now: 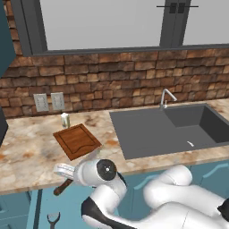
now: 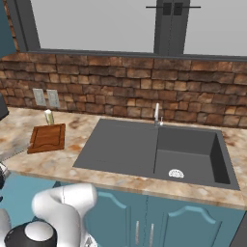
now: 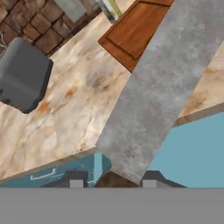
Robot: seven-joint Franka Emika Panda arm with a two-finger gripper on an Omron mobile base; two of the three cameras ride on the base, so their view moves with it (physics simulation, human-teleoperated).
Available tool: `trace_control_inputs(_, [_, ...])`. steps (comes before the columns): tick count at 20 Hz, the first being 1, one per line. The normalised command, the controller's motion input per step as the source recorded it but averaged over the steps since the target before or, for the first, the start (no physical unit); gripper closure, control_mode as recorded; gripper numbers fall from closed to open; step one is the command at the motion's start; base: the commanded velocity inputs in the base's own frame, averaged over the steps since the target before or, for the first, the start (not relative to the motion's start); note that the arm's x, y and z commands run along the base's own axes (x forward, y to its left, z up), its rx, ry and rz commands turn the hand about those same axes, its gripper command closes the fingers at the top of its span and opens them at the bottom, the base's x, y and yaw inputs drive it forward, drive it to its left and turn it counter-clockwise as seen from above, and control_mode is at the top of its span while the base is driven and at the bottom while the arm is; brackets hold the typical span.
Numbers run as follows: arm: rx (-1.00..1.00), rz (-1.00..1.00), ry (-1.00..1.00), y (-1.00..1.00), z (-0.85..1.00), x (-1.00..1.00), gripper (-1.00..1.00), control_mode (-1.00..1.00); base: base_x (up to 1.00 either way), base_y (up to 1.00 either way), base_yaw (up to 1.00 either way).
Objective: Open the drawer on the left and place the cutting tools on the cutting board.
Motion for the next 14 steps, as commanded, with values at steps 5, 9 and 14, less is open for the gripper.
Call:
trace_control_inputs(5, [0.00,0.09,0.25,-0.23,0.98,1.00,1.00,-1.00,0.00,0.00,0.00])
trace_control_inputs(9, [0.00,0.25,0.32,-0.28,0.52,1.00,1.00,-1.00,0.00,0.00,0.00])
trace_control_inputs(14, [-0.04,0.06,0.06,-0.05,-0.07,0.26,1.00,-1.00,0.00,0.00,0.00])
